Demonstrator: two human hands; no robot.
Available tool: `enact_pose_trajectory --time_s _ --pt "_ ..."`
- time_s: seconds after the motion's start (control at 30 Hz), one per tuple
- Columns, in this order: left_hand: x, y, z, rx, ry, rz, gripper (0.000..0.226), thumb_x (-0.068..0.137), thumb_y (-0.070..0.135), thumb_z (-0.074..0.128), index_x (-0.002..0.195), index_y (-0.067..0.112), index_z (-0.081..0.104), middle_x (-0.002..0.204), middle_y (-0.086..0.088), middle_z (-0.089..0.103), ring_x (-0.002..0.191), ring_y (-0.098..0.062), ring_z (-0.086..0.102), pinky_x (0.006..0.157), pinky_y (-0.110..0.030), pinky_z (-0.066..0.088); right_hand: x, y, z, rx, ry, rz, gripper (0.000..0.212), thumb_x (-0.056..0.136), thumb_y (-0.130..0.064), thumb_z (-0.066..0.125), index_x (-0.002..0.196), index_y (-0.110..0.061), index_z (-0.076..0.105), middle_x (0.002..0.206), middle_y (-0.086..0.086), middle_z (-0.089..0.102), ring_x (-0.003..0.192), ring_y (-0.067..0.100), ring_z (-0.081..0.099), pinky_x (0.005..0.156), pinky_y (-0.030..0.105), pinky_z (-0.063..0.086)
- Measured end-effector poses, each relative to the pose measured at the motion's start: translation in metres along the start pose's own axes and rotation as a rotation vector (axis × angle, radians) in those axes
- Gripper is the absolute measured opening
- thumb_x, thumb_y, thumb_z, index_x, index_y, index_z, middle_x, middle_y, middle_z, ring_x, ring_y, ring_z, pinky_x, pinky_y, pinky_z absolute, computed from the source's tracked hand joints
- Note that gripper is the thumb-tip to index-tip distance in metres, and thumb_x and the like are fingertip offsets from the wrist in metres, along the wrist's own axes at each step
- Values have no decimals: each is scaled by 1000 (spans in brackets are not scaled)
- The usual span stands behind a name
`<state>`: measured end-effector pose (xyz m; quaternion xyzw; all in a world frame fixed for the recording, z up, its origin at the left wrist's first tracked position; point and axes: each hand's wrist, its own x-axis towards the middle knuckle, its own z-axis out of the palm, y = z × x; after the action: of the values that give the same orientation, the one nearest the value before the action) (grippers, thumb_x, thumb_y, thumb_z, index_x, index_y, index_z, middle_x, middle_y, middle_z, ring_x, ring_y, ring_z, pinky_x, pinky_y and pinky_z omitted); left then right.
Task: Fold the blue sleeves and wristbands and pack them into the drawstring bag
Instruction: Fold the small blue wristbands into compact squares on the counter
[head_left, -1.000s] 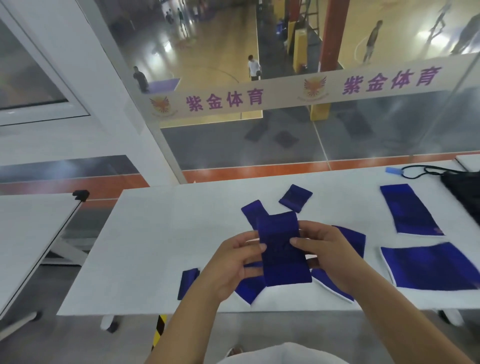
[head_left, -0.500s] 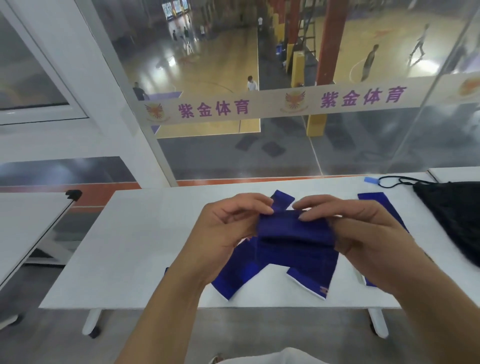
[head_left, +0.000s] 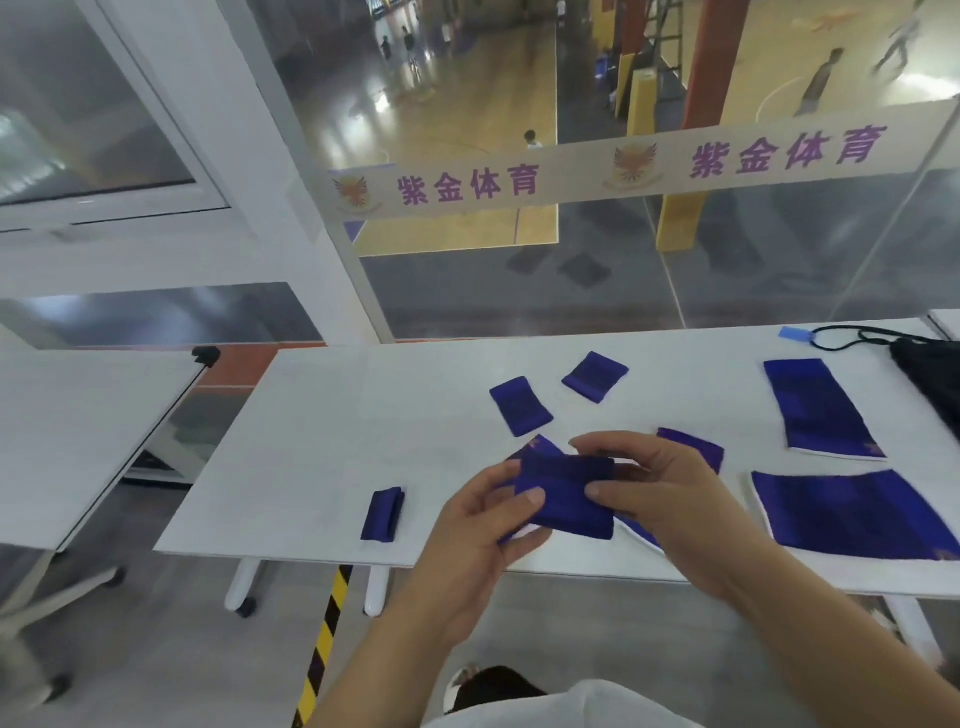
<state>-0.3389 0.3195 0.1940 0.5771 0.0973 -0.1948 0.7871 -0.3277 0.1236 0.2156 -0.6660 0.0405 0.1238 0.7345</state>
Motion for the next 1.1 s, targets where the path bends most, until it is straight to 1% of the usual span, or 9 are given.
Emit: enact_pose_trajectory --time_s 0.1,0.2,0.27,0.37,0.53,0.7,0.9,1.0,1.1 --pt "-6 -12 -20 9 68 11 42 87 3 71 127 8 61 116 -18 73 106 -29 71 90 -35 57 10 18 14 -48 -59 98 34 84 6 71 106 -19 75 101 -4 77 93 14 74 68 23 58" --pt "-12 -13 -45 142 108 15 38 85 1 74 119 15 70 114 -13 75 106 -24 71 88 -31 56 22 24 28 -188 -246 199 22 87 -14 74 106 -23 74 98 -12 78 92 6 72 70 20 57" --pt "-13 -13 -63 208 121 -15 38 78 9 80 113 26 75 116 -7 74 113 -21 67 95 -36 55 33 26 39 -328 -319 214 18 87 -22 75 104 -26 74 94 -16 77 91 2 71 72 20 55" --pt "-11 -11 -90 248 120 -51 43 72 21 81 114 30 74 121 -7 72 122 -28 61 103 -45 51 50 34 63 -413 -337 210 14 85 -19 77 97 -25 75 87 -14 77 85 3 71 72 21 55" --pt "-4 -15 -139 87 137 -132 55 76 15 83 128 16 63 117 -15 72 113 -30 68 103 -47 51 74 56 114 -320 -194 273 14 85 -9 76 91 -22 73 81 -8 77 79 9 72 67 25 59" --pt "11 -22 -189 4 228 -148 43 85 8 76 126 12 64 117 -18 71 109 -33 70 97 -53 54 91 83 166 -160 -1 384 14 88 -6 73 91 -19 70 90 0 75 73 8 72 55 18 53" --pt "44 -29 -254 158 275 -247 33 91 5 69 120 21 67 109 -8 73 96 -21 73 74 -32 62 110 123 222 -163 63 486 14 91 -2 67 101 -10 71 93 3 76 78 11 74 59 19 56" --pt "63 -36 -282 292 216 -282 35 92 5 67 123 21 67 107 -4 73 92 -15 74 75 -36 63 122 147 244 -211 133 532 17 89 0 68 103 -10 68 96 8 71 80 14 72 58 18 55" --pt "83 -41 -302 388 181 -287 39 89 4 70 123 23 66 108 -5 73 95 -19 73 81 -44 62 142 168 260 -236 204 543 18 89 -3 70 103 -15 65 99 6 70 86 16 70 62 23 59"
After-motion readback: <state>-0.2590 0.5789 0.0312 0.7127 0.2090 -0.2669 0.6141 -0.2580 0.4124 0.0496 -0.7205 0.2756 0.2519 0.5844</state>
